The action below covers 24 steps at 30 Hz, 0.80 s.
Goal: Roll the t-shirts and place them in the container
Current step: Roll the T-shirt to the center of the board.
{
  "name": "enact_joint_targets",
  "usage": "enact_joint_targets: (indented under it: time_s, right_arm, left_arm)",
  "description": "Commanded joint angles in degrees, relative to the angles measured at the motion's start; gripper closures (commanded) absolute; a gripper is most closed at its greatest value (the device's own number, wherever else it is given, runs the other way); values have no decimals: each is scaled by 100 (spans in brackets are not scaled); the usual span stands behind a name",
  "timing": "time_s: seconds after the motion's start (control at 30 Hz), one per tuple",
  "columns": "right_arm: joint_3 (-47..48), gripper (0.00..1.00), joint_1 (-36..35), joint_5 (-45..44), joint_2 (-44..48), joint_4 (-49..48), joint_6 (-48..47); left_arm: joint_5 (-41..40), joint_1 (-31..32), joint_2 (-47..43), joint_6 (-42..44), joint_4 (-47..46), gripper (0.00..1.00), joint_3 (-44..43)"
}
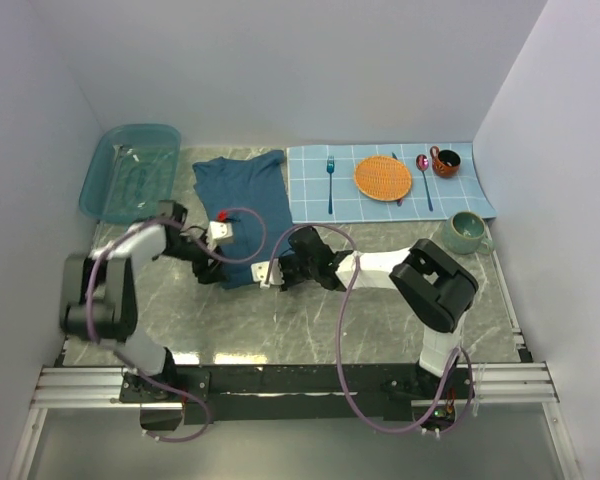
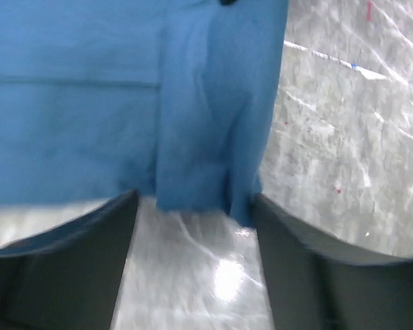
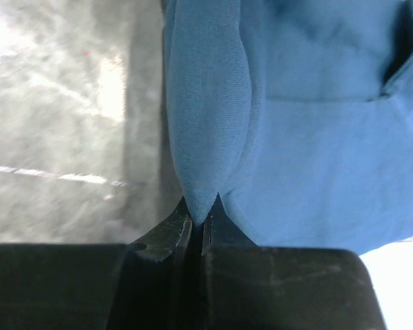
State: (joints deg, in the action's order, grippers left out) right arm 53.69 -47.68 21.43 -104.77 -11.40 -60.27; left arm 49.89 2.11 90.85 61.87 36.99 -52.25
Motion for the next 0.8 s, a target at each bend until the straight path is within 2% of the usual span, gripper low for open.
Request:
enact_joint_targets:
  time_s: [0.0, 0.1, 0.2, 0.37, 0.57, 0.67, 0.77]
  right_arm:
    - [54, 98, -13, 28, 484, 683, 471]
    - [9, 98, -31, -77, 511, 727, 822]
    - [124, 99, -31, -192, 422, 815, 1078]
    - [273, 99, -31, -288, 300, 928, 1351]
    - [616, 99, 57, -25, 62, 1281, 2080]
    - [590, 99, 66, -7, 62, 1316, 2116]
    - [520, 99, 83, -78, 88, 1272, 2125]
  left_arm:
    - [-155, -9, -1682, -851, -2156, 21, 1327]
    - [-137, 175, -1913, -729, -2162, 20, 1560]
    - [47, 281, -1641, -694, -1907, 19, 1490]
    - [29, 509, -1368, -720, -2126, 19, 1648]
    - [381, 667, -982, -1010, -1722, 19, 1261]
    - [241, 721, -1069, -1132, -1967, 21, 1428]
    - [-154, 729, -1376, -1616, -2661, 19, 1647]
